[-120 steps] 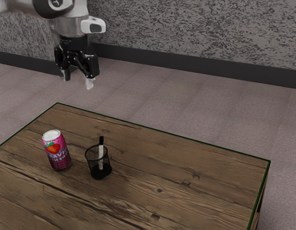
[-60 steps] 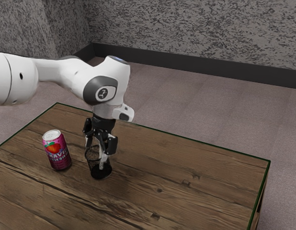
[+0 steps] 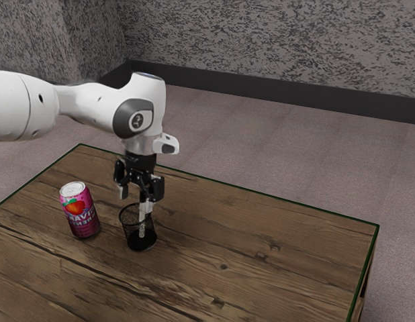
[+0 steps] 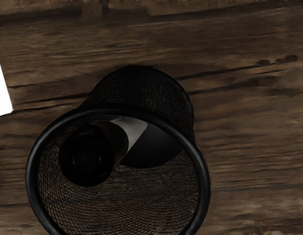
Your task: Take the marker out of the pen holder and place it to the left of the pen holder.
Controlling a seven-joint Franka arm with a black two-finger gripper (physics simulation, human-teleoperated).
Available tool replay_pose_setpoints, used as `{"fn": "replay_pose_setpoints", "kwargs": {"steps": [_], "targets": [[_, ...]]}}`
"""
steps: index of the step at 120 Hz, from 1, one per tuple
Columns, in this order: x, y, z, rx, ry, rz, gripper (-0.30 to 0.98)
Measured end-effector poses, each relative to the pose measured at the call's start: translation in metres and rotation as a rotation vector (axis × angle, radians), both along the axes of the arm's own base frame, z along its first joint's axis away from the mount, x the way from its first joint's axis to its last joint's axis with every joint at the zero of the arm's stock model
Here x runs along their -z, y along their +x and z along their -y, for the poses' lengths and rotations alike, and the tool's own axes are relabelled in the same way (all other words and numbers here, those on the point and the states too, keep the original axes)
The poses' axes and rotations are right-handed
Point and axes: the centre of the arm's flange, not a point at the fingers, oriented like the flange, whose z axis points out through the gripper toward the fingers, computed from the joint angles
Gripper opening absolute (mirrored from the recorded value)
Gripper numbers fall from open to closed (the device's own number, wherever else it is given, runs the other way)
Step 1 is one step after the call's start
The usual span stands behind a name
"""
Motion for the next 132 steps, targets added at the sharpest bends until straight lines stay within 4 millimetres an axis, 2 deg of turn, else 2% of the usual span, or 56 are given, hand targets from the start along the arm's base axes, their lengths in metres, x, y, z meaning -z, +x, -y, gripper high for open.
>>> {"fn": "replay_pose_setpoints", "kwargs": {"steps": [25, 44, 87, 116, 125, 132], "targets": [[0.008, 0.012, -0.001, -0.041, -0.017, 0.057, 0.62], [0.009, 0.021, -0.016, -0.09, -0.025, 0.088, 0.56], [0.011, 0.023, -0.015, -0.14, -0.035, 0.105, 0.15], [0.009, 0.024, -0.022, -0.167, -0.03, 0.113, -0.02], [0.001, 0.023, -0.026, -0.177, -0.027, 0.125, -0.04], [-0.026, 0.019, -0.032, -0.187, -0.026, 0.153, -0.06]]}}
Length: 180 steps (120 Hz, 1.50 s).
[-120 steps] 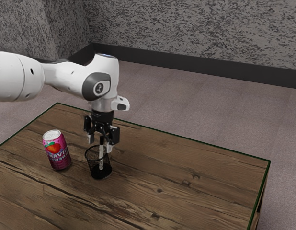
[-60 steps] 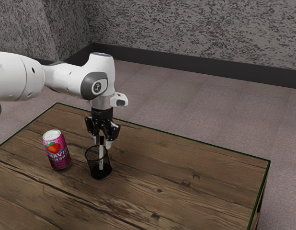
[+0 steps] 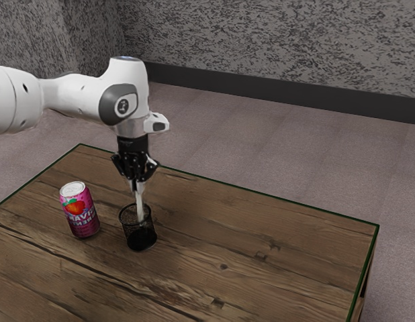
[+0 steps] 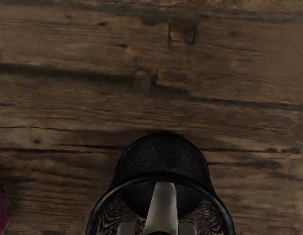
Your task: Take the marker out of the pen holder and place it to the left of the pen holder.
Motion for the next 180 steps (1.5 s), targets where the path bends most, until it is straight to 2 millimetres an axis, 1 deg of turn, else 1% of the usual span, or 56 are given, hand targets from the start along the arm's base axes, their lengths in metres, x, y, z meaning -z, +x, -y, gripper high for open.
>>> {"fn": "replay_pose_setpoints", "kwargs": {"steps": [7, 17, 21, 24, 28, 33, 39, 44, 50, 56, 61, 70, 74, 81, 88, 94, 108, 122, 132, 144, 156, 173, 180], "targets": [[-0.034, -0.008, -0.008, -0.013, 0.002, 0.032, -0.07], [-0.085, -0.022, -0.014, -0.019, 0.007, 0.081, -0.08], [-0.103, -0.024, -0.016, -0.022, 0.01, 0.101, -0.09], [-0.115, -0.023, -0.018, -0.025, 0.014, 0.117, -0.09], [-0.119, -0.02, -0.019, -0.027, 0.019, 0.116, -0.09], [-0.111, -0.008, -0.018, -0.027, 0.03, 0.1, -0.09], [-0.091, 0.012, -0.017, -0.024, 0.046, 0.07, -0.1], [-0.074, 0.027, -0.024, -0.034, 0.058, 0.05, -0.1], [-0.046, 0.042, -0.04, -0.054, 0.069, 0.017, -0.1], [-0.024, 0.049, -0.056, -0.077, 0.07, -0.013, -0.1], [-0.012, 0.051, -0.071, -0.098, 0.068, -0.029, -0.1], [0.002, 0.05, -0.101, -0.143, 0.063, -0.04, -0.1], [0.004, 0.052, -0.109, -0.152, 0.064, -0.034, -0.1], [0.0, 0.057, -0.122, -0.161, 0.072, -0.012, -0.1], [-0.001, 0.059, -0.131, -0.166, 0.075, -0.001, -0.1], [0.002, 0.061, -0.139, -0.16, 0.088, 0.005, -0.1], [0.002, 0.073, -0.154, -0.061, 0.208, 0.022, -0.1], [0.002, 0.071, -0.168, 0.054, 0.351, -0.03, -0.1], [0.014, 0.062, -0.177, 0.122, 0.434, -0.12, -0.1], [0.043, 0.054, -0.185, 0.203, 0.509, -0.234, -0.1], [0.052, 0.052, -0.187, 0.254, 0.541, -0.286, -0.1], [0.055, 0.048, -0.188, 0.291, 0.539, -0.325, 0.22], [0.055, 0.048, -0.187, 0.304, 0.536, -0.334, 0.33]]}}
